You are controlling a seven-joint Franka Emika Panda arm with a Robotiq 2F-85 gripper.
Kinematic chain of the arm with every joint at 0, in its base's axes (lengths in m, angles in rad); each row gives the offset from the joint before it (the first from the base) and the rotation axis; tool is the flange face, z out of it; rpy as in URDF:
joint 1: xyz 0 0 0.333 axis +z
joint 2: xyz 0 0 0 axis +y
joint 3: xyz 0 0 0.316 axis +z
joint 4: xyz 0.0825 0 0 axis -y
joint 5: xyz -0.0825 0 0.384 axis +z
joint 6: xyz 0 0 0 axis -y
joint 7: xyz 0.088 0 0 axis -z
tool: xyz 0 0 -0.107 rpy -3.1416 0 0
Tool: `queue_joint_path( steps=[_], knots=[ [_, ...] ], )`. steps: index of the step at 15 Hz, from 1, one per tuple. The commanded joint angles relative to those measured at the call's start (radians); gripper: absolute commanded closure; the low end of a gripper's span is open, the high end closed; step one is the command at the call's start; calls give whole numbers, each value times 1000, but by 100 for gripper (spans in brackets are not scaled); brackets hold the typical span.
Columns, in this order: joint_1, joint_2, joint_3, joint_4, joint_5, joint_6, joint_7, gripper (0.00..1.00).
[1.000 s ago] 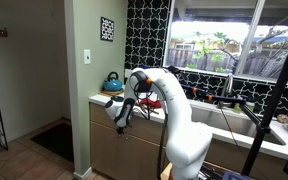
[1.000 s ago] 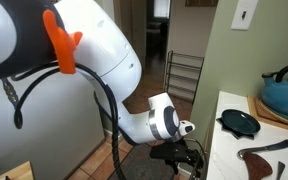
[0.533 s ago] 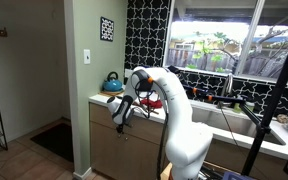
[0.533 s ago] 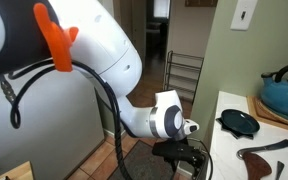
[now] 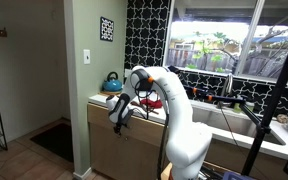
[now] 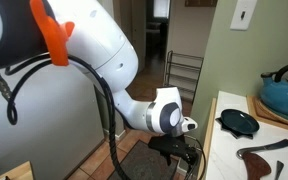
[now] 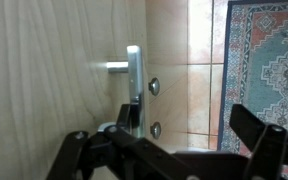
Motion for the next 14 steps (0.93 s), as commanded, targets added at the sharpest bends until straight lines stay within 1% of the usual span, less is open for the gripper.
queue_joint_path(
  steps=[1, 5, 10, 12, 14],
  knots=[
    [58, -6, 25, -67, 99, 13, 30, 0],
    [66, -2, 37, -76, 131, 10, 14, 0],
    [101, -10, 30, -95, 139, 11, 78, 0],
    [108, -14, 45, -108, 164, 14, 76, 0],
    [129, -24, 58, -125, 175, -4, 85, 0]
  ],
)
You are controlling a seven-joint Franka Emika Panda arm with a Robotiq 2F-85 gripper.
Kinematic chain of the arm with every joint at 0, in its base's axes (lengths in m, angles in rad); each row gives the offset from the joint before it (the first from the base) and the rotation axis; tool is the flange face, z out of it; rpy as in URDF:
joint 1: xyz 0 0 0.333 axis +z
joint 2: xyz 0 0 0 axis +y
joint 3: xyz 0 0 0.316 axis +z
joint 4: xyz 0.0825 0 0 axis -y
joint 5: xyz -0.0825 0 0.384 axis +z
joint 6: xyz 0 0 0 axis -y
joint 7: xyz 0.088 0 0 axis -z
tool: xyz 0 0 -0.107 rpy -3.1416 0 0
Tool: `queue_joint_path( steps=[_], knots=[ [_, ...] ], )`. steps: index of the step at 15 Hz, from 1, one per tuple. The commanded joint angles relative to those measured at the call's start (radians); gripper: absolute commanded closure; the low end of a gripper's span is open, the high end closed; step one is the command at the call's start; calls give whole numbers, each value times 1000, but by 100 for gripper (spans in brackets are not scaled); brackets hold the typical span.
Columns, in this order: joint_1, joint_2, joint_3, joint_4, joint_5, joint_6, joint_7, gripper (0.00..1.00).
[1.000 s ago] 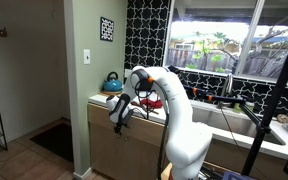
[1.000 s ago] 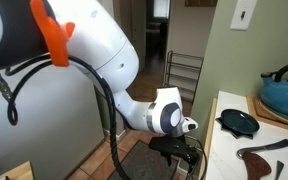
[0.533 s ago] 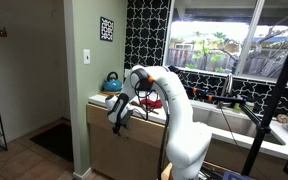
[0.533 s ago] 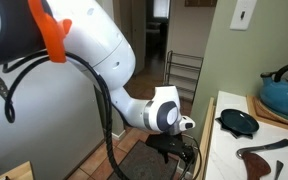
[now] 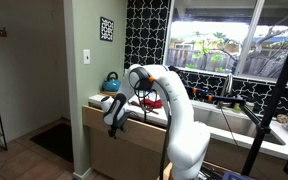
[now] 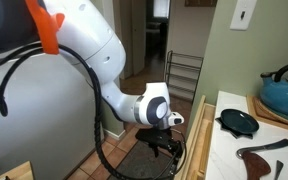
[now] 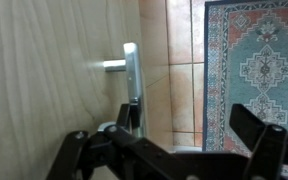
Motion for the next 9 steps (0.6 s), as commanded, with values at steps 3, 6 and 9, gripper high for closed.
queue_joint_path(
  steps=[3, 6, 9],
  knots=[
    [82, 9, 56, -76, 83, 15, 81, 0],
    [116, -5, 57, -95, 70, 22, 129, 0],
    [138, -16, 56, -109, 64, 29, 161, 0]
  ],
)
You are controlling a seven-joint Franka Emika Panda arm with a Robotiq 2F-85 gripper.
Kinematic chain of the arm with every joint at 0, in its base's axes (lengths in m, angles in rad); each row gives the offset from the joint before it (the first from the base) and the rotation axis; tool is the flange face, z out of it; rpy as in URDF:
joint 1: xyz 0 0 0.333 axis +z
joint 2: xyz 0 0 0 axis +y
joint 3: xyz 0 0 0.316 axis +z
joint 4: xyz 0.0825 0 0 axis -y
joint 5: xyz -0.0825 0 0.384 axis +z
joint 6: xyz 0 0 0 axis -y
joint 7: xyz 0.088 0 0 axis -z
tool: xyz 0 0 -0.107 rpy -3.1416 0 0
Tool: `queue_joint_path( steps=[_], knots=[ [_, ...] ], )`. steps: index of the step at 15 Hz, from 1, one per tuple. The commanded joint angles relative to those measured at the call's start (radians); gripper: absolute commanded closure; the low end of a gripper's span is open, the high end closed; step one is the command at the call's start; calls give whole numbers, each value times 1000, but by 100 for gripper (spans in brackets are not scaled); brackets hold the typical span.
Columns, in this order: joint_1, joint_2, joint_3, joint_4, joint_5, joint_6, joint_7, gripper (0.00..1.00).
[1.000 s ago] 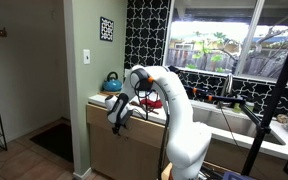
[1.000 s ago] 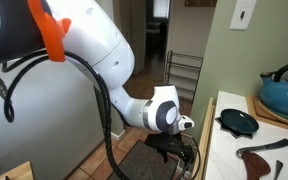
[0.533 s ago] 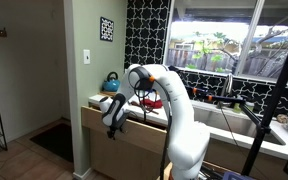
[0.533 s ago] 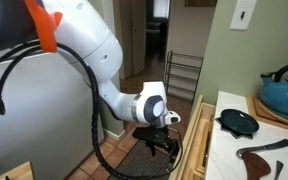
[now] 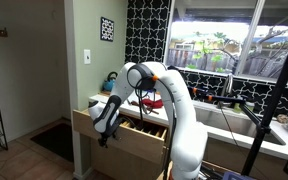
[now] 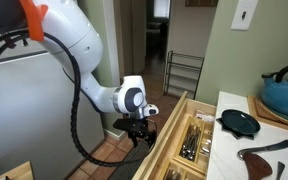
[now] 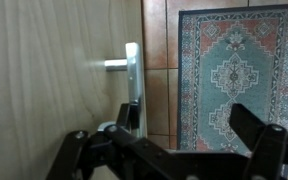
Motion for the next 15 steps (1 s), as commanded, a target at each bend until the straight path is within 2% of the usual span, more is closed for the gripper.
queue_joint_path(
  steps=[1, 3, 7, 15],
  knots=[
    [-2, 51, 15, -5, 59, 70, 17, 0],
    [9, 53, 3, -4, 39, 83, 37, 0],
    [-12, 36, 34, -6, 96, 43, -12, 0],
    [-11, -18, 45, -23, 117, 11, -33, 0]
  ],
)
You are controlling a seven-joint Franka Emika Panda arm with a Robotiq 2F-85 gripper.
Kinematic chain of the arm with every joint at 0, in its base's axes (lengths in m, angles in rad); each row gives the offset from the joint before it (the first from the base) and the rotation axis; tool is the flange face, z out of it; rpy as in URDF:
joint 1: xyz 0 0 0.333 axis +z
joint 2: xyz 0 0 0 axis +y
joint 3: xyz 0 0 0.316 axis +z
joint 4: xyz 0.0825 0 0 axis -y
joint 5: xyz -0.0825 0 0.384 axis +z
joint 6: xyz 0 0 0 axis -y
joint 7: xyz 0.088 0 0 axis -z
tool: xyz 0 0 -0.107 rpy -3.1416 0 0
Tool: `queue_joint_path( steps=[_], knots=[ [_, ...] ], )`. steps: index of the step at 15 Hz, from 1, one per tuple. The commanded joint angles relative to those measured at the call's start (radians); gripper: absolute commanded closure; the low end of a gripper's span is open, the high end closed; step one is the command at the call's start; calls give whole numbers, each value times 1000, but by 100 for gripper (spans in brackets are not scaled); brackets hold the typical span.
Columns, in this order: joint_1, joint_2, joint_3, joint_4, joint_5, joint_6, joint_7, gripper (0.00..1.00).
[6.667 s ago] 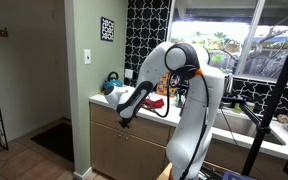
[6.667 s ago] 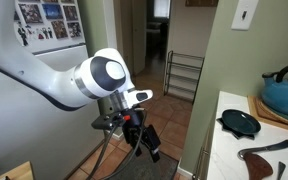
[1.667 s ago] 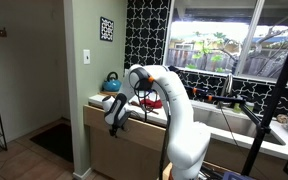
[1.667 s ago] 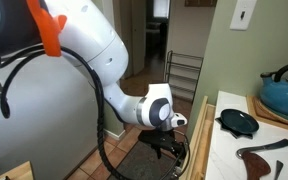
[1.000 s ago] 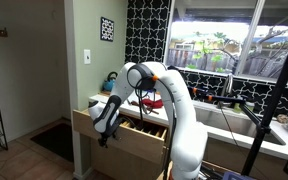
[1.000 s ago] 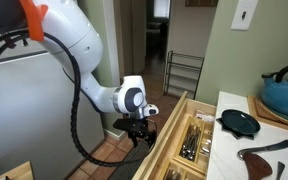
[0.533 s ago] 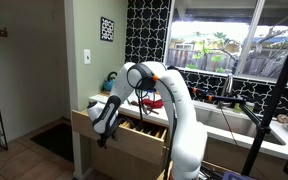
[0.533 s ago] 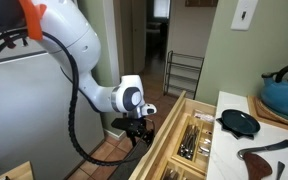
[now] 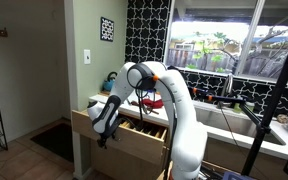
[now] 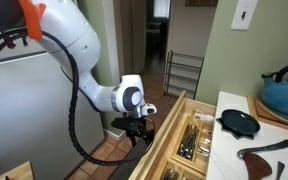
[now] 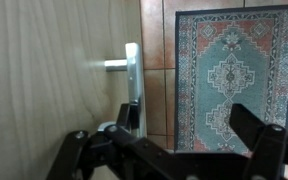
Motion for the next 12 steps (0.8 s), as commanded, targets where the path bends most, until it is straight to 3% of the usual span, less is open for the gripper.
queue_joint_path(
  steps=[1, 3, 5, 8, 9, 10, 12],
  knots=[
    [-27, -25, 48, -25, 110, 19, -45, 0],
    [-18, -53, 39, -44, 86, 50, -30, 0],
    [29, -63, -21, -64, -45, 133, 51, 0],
    [60, -71, -63, -84, -116, 222, 122, 0],
    [68, -69, -75, -81, -130, 267, 143, 0],
    [50, -46, -52, -56, -82, 206, 86, 0],
    [60, -54, -64, -56, -97, 242, 105, 0]
  ],
)
